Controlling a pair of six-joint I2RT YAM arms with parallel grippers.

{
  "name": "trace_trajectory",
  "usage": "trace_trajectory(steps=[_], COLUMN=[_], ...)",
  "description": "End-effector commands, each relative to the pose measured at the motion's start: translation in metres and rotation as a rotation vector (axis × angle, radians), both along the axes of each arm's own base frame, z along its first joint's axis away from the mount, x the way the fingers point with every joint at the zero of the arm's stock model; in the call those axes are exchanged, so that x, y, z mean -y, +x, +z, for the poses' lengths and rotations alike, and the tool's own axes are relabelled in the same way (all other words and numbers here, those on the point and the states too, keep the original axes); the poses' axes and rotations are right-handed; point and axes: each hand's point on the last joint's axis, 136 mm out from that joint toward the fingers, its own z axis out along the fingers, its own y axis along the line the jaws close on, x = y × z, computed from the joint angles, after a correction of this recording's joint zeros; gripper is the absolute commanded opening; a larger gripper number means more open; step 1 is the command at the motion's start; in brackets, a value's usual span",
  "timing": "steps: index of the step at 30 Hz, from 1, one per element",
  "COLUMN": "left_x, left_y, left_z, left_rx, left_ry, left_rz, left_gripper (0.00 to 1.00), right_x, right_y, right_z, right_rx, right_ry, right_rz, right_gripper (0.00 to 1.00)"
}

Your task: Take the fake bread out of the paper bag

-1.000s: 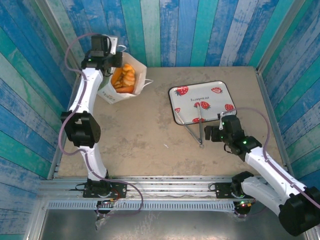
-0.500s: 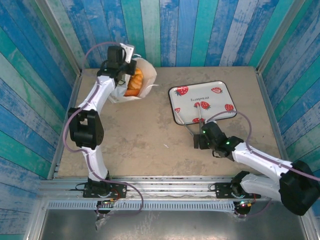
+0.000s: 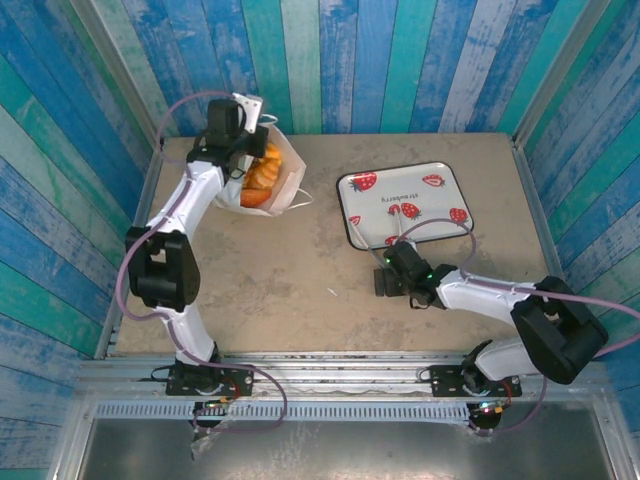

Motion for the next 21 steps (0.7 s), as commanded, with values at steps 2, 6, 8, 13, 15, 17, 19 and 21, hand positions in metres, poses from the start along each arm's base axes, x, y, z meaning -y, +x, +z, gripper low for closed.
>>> trace_trajectory(steps=[2, 6, 8, 13, 15, 17, 19, 21], left_x=[0.01, 0.02, 0.023, 0.026, 0.026, 0.026, 0.026, 0.025], left_y=[-0.021, -0.028, -0.031, -0.037, -0.038, -0.039, -0.04, -0.04], left_z=[0.079, 0.083, 0.084, 0.085, 0.086, 0.087, 0.086, 0.088], left_rx=[0.2, 0.216, 0.22, 0.226, 0.23, 0.232, 0.233, 0.237], left_ry=[-0.034, -0.033, -0.032, -0.036, -0.036, -0.036, -0.037, -0.039], left_rz=[-0.066, -0.11, -0.123, -0.141, -0.142, -0.141, -0.141, -0.136], left_gripper=[0.0, 0.0, 0.0, 0.0, 0.01, 0.0, 0.0, 0.0], right_x=[-0.008, -0.006, -0.007, -0.008, -0.007, -0.006, -0.005, -0.004], right_y=[0.015, 0.02, 0.022, 0.025, 0.027, 0.028, 0.029, 0.029], right_z=[0.004, -0.002, -0.005, -0.014, -0.017, -0.019, -0.021, -0.023], right_rx=[0.039, 0.031, 0.026, 0.01, 0.006, 0.004, 0.002, -0.006], right_ry=[-0.005, -0.031, -0.039, -0.057, -0.063, -0.068, -0.074, -0.073], right_rz=[-0.018, -0.042, -0.049, -0.056, -0.063, -0.067, -0.071, -0.077], right_gripper=[1.0, 1.0, 1.0, 1.0, 1.0, 1.0, 1.0, 1.0])
